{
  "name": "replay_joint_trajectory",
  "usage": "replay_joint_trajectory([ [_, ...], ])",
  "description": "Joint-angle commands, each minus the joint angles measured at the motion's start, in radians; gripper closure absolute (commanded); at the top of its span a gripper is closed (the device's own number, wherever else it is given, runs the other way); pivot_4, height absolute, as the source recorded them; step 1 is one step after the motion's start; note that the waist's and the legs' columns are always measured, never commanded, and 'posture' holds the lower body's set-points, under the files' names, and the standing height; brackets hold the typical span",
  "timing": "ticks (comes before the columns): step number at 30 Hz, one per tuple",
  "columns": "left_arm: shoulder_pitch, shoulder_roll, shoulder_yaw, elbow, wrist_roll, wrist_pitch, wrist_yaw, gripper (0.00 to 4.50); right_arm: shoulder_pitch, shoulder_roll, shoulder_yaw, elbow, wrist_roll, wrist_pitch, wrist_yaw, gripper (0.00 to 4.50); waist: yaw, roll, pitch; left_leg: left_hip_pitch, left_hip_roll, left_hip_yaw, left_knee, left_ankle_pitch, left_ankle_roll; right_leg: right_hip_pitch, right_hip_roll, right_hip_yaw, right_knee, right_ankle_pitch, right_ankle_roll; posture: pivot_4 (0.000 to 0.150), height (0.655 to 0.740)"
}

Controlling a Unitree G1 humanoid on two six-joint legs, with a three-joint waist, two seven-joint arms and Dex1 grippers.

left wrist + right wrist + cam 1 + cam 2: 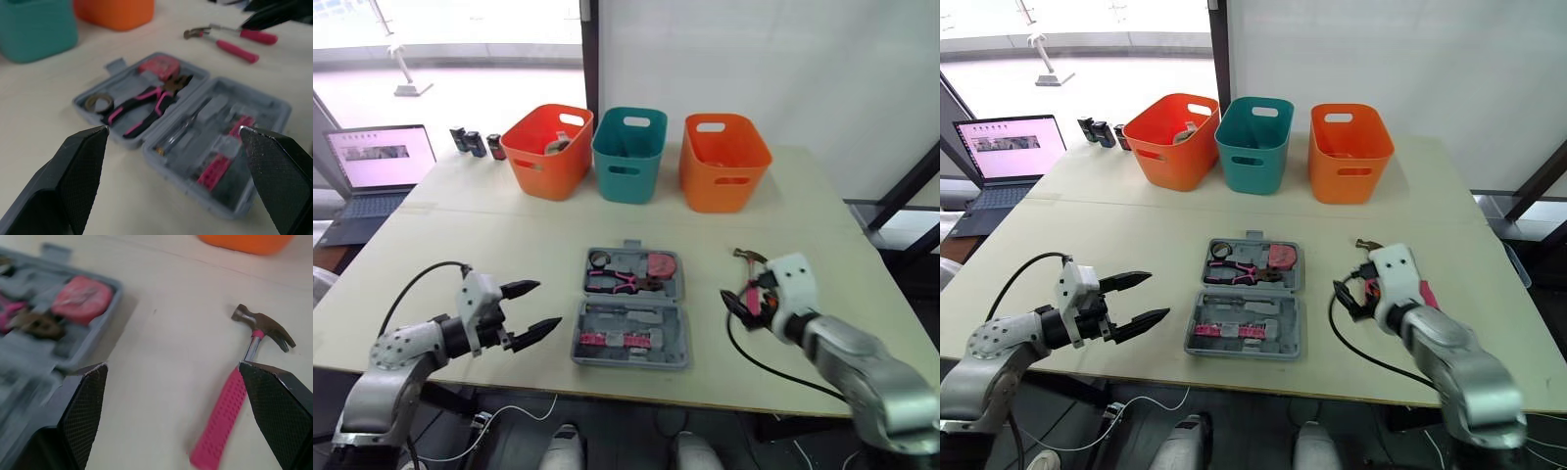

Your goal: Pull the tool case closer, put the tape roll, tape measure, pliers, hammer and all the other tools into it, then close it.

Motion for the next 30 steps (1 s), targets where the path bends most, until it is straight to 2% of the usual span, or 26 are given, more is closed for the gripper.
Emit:
replay_joint_trajectory([
  [1,-0.013,-0.006,-0.034,-0.096,-0.040,0.048,0.029,0.02,-0.120,0.061,-0.010,0.155,-0.099,-0.037,-0.131,0.00,-0.002,0.001,0.000,0.000,0.000,0.000,0.001,0.000,0.000,0.000,0.000,0.000,0.000,0.000,0.000,0.150,0.7400],
  [7,-0.022,0.000,-0.058,-0.136,-0.052,0.079,0.049,0.02,-0.273,0.079,-0.040,0.445,-0.150,-0.132,-0.164,0.00,-0.006,0.002,0.001,0.000,0.000,0.000,0.000,0.000,0.000,-0.001,0.000,0.000,0.001,0.000,0.000,0.150,0.7400],
  [12,-0.028,0.010,-0.056,-0.175,-0.074,0.104,0.058,0.02,-0.409,0.060,-0.062,0.754,-0.164,-0.241,-0.148,0.00,-0.011,0.002,0.001,0.000,0.000,0.000,0.000,0.000,0.000,0.000,0.000,0.000,0.002,0.000,0.001,0.150,0.7400],
  [18,-0.024,0.015,-0.053,-0.187,-0.079,0.110,0.077,0.02,-0.492,0.055,-0.046,0.989,-0.186,-0.334,-0.121,0.00,-0.013,0.003,0.002,0.000,0.000,0.000,0.000,0.000,0.000,-0.001,0.000,0.000,0.002,0.000,0.001,0.150,0.7400],
  [21,-0.014,0.023,-0.043,-0.192,-0.079,0.107,0.082,0.00,-0.498,0.068,-0.045,1.034,-0.185,-0.334,-0.123,0.83,-0.017,0.003,0.002,0.001,0.000,0.000,0.000,0.000,0.000,0.000,0.000,0.000,0.002,0.000,0.001,0.150,0.7400],
  [28,-0.014,0.024,-0.046,-0.188,-0.079,0.105,0.092,0.00,-0.507,0.082,-0.078,1.059,-0.160,-0.361,-0.125,4.42,-0.019,0.003,0.002,0.001,0.000,0.000,0.000,0.000,0.000,0.000,0.000,0.000,0.002,0.000,0.001,0.150,0.7400],
  [30,-0.018,0.024,-0.051,-0.184,-0.077,0.104,0.092,0.00,-0.505,0.075,-0.076,1.046,-0.164,-0.362,-0.120,4.47,-0.022,0.003,0.002,0.001,0.000,0.000,0.000,0.000,0.000,0.000,0.000,0.000,0.002,0.000,0.001,0.150,0.7400],
])
